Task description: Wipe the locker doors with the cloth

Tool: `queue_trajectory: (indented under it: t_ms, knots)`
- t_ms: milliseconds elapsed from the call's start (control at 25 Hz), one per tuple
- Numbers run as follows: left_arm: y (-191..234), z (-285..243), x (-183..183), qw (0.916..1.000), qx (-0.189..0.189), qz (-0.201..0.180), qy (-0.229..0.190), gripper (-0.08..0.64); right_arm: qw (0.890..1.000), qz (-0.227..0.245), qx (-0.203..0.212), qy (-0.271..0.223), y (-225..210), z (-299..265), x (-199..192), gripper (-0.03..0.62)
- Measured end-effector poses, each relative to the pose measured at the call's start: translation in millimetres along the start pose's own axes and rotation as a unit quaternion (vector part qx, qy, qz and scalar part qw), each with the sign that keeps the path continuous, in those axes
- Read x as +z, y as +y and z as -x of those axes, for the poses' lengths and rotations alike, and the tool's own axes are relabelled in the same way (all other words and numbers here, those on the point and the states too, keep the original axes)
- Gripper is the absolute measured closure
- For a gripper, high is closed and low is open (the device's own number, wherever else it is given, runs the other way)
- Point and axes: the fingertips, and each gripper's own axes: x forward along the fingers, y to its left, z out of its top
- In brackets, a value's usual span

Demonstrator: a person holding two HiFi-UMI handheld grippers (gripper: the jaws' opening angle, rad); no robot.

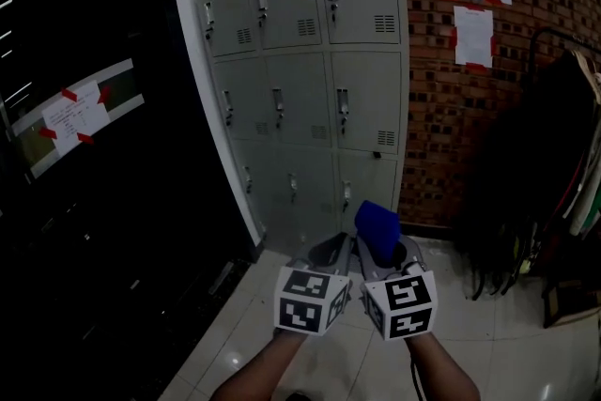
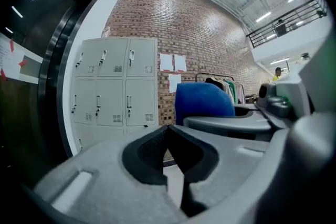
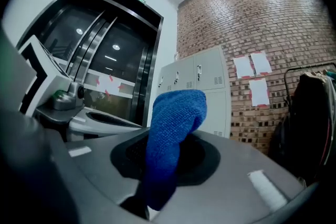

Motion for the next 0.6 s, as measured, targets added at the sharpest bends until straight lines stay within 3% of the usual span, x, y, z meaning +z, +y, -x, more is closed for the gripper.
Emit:
queue_trajectory:
  t_ms: [200, 600]
  knots:
    - [36.4, -52.7, 34.0, 0.9999, -0.003, 0.004, -0.015, 0.557, 1.0, 0.019, 0.007, -0.015, -30.5, -55.8, 26.9, 0.506]
    - [140.1, -172.8, 116.9, 0.9973, -0.046, -0.015, -0.056, 0.557, 0.998, 0.047, -0.009, -0.047, -89.3, -220.6, 97.3, 0.506]
